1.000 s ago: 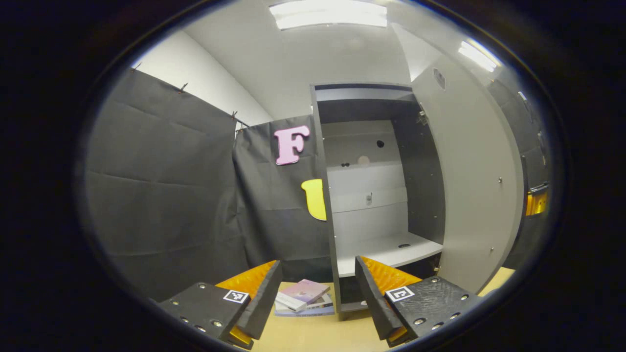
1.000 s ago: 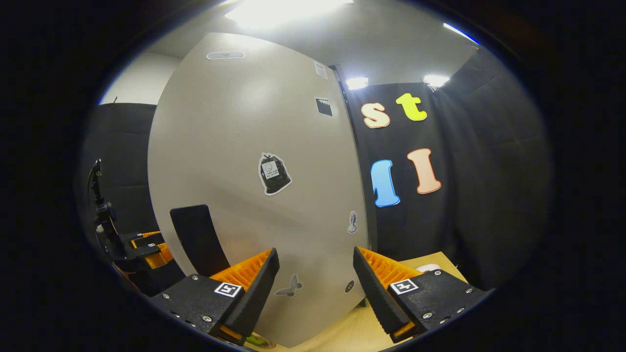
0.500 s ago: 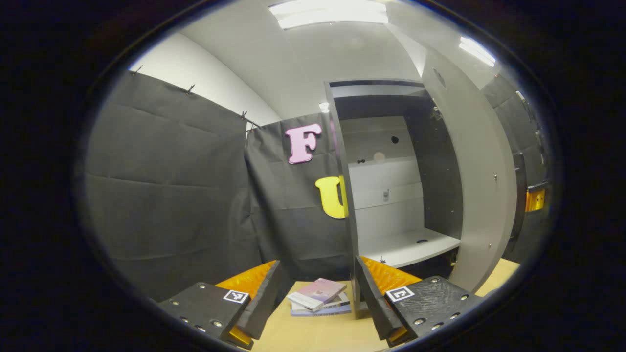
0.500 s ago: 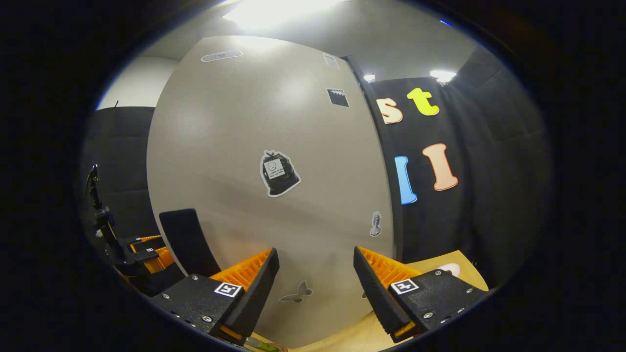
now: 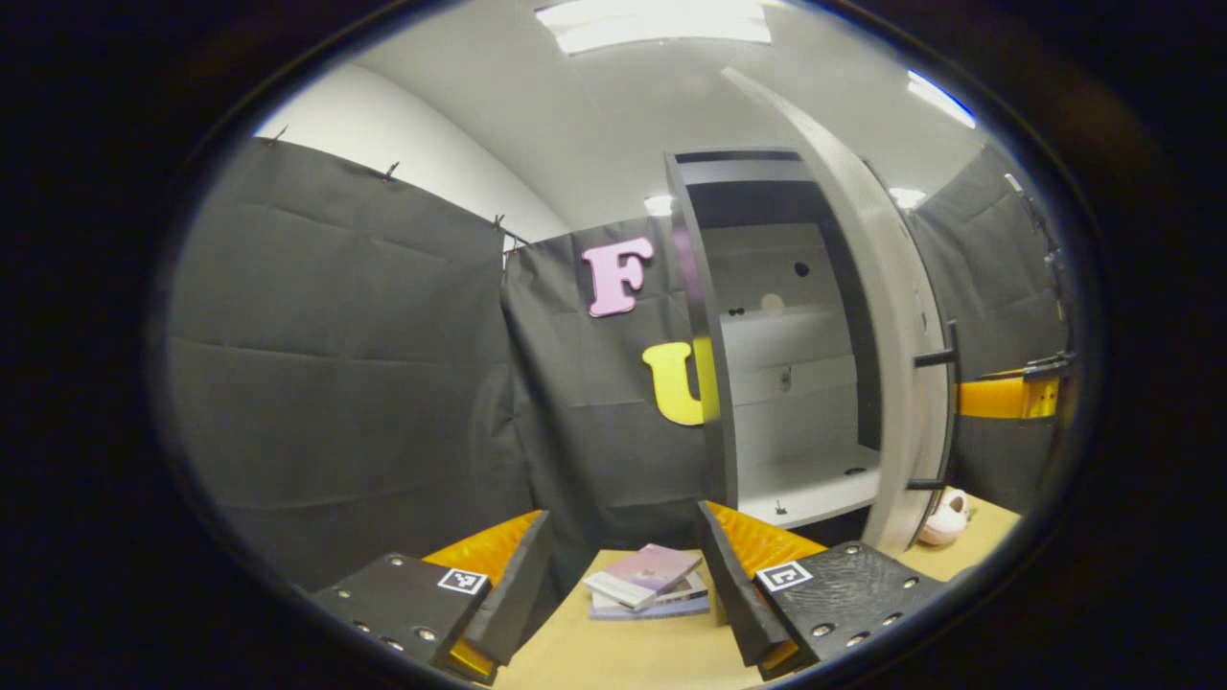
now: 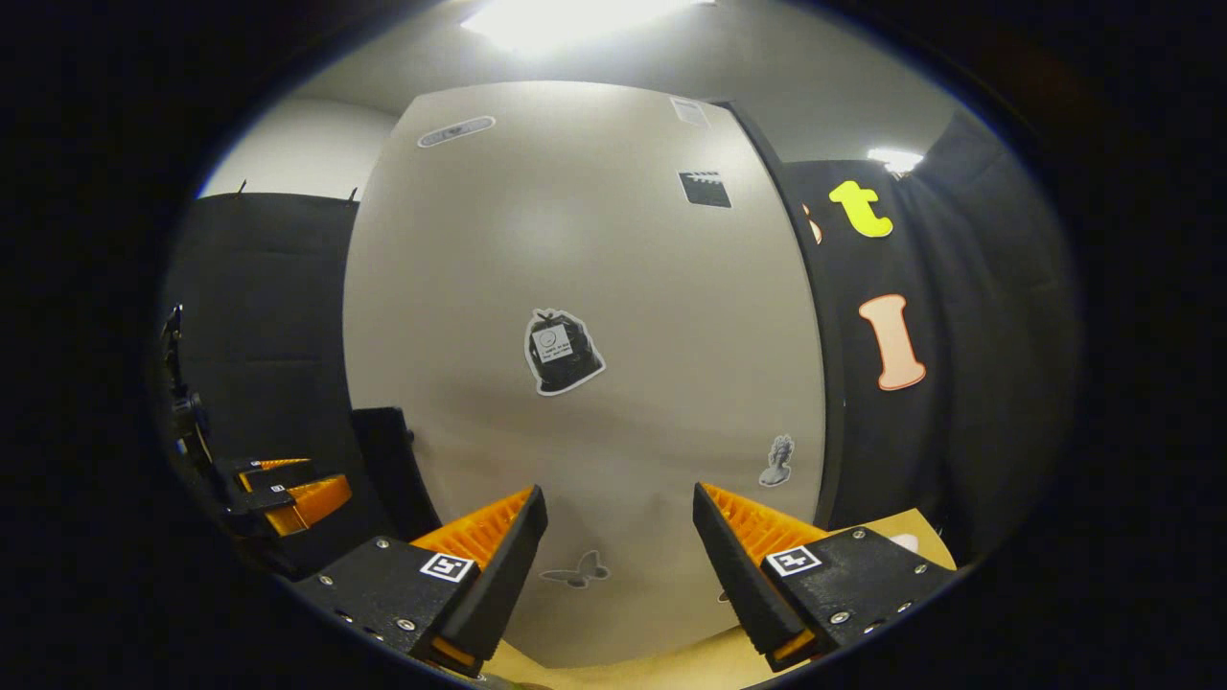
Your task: Open the cabinet door with the right hand, grasp the bottle in the cabinet with the left hand and place it on the coaster, then close the cabinet door with the right hand.
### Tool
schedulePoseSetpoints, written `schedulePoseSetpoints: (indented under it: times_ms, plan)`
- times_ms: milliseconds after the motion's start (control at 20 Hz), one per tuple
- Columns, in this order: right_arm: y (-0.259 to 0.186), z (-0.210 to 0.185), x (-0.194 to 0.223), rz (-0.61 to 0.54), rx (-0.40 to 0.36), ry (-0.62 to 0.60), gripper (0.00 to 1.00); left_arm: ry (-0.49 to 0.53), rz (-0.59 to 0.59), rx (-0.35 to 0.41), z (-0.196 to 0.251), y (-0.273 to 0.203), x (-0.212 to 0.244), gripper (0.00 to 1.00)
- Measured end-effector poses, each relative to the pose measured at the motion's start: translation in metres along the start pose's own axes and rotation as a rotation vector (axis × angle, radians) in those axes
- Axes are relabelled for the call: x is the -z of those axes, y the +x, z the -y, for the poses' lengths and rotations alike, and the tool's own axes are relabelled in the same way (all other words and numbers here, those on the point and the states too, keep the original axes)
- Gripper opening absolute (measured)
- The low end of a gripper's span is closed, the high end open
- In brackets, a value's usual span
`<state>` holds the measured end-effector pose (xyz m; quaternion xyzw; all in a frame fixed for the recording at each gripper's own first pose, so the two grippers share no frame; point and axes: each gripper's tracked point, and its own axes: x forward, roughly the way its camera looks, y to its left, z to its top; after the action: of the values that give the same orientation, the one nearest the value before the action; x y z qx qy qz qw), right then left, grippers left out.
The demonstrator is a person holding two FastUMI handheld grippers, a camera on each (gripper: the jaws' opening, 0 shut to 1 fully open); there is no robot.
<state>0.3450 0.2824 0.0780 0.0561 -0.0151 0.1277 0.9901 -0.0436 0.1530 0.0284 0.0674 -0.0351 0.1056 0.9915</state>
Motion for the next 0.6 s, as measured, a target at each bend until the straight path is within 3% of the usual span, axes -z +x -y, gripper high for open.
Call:
schedulePoseSetpoints:
  times_ms: [200,400,450,550,600]
  plan:
    - [-0.011,0.02,-0.011,0.038,0.138,-0.029,0.94,-0.037,0.026,0.042,0.03,0.008,-0.017,0.92]
    - [-0.015,0.041,-0.007,0.038,0.288,-0.088,0.95,-0.092,0.036,0.087,0.064,0.01,-0.037,0.92]
    - [-0.015,0.043,-0.007,0.035,0.302,-0.093,0.94,-0.095,0.046,0.097,0.071,0.009,-0.044,0.86]
    - [-0.019,0.047,-0.011,0.036,0.331,-0.103,0.94,-0.073,0.059,0.094,0.08,0.007,-0.059,0.92]
    - [-0.02,0.047,-0.012,0.029,0.326,-0.1,0.94,-0.056,0.064,0.083,0.082,0.006,-0.065,0.85]
